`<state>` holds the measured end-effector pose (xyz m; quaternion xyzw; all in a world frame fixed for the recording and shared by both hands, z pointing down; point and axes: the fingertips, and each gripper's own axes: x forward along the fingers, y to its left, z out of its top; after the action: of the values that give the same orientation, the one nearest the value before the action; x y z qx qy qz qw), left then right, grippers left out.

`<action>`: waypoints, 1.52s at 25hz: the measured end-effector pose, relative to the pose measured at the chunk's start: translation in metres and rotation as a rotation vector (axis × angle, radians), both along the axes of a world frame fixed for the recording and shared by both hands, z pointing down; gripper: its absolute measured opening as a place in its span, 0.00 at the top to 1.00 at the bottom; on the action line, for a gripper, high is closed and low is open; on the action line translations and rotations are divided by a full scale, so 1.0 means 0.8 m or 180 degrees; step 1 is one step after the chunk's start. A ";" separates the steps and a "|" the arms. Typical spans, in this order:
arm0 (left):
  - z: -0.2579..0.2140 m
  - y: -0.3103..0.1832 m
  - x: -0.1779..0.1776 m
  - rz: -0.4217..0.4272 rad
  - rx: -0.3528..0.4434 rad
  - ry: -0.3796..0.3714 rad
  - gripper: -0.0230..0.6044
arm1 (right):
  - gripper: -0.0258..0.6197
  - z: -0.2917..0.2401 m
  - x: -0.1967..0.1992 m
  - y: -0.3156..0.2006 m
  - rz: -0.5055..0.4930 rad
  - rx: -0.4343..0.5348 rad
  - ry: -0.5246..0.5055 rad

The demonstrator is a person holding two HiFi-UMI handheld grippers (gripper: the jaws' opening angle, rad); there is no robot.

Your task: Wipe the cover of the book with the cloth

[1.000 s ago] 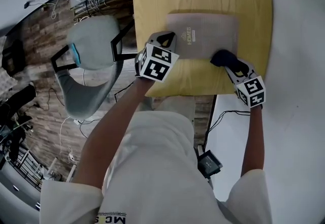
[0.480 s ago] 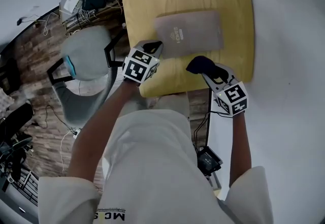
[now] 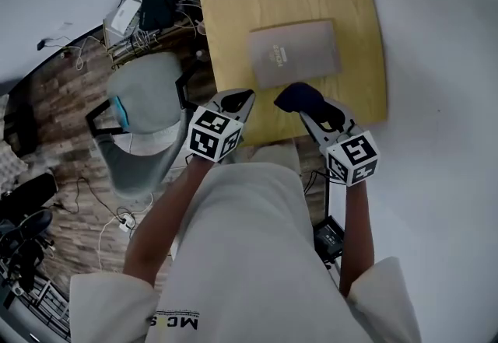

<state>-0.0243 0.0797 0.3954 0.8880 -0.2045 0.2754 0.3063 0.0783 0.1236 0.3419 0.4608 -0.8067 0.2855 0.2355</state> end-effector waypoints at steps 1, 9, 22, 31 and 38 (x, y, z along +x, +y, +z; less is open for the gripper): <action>-0.015 0.002 -0.005 -0.0043 0.0027 0.0043 0.95 | 0.70 -0.015 -0.006 -0.004 0.0030 0.0075 -0.0023; -0.111 0.006 -0.036 -0.0038 0.0300 0.0306 0.95 | 0.70 -0.146 -0.019 -0.031 0.0409 0.0738 -0.0179; -0.250 0.019 -0.054 0.0040 0.0853 0.0856 0.95 | 0.70 -0.244 -0.002 0.042 0.1001 0.1368 -0.0110; -0.297 0.032 -0.062 -0.0019 0.1112 0.1105 0.95 | 0.70 -0.231 -0.005 0.075 0.1168 0.1590 0.0087; -0.281 0.037 -0.066 0.0017 0.1095 0.1067 0.95 | 0.70 -0.211 -0.018 0.083 0.1117 0.1505 0.0131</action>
<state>-0.0774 0.1092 0.1704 0.9609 -0.1923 0.0861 0.1795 0.0635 0.1897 0.1731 0.6410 -0.7539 0.1166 0.0850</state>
